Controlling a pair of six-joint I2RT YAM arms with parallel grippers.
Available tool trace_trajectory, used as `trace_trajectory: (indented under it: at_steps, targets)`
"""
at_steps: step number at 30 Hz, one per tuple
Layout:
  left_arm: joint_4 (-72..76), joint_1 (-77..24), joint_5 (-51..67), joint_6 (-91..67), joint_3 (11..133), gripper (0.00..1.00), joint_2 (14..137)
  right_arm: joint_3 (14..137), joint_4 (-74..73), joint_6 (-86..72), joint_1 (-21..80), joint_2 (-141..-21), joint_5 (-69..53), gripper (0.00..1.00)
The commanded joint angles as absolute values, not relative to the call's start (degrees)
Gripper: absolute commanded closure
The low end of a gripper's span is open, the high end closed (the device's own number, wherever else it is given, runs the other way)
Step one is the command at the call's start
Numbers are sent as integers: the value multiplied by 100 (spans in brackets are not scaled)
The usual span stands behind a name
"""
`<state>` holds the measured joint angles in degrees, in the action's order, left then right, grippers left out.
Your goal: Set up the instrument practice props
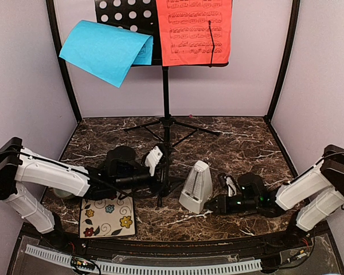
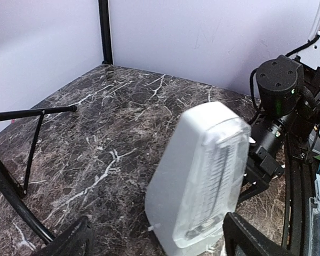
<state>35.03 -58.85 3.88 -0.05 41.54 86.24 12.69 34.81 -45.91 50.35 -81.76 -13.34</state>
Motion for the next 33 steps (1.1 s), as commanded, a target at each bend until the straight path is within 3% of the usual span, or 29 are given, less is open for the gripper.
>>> trace_trajectory:
  at_steps: [1, 9, 19, 27, 33]
  targets:
    - [3505, -6347, -229, -517, 4234, 10, 8659, 1542, 4511, -4851, 5417, -8569, -1150, 68]
    - [3411, -6753, -811, -868, 4720, 1, 9248, 972, 4159, -4836, 5467, -7529, -671, 60]
    - [3355, -6899, -1338, -1286, 5429, 1, 10046, 598, 3081, -4713, 5332, -6038, 81, 36]
    - [3238, -6899, -1489, -1247, 6126, 1, 10736, 418, 2825, -4685, 5148, -5513, 269, 29]
    - [3083, -6893, -1692, -1475, 6329, 21, 11056, 317, 2711, -4676, 5068, -5192, 399, 28]
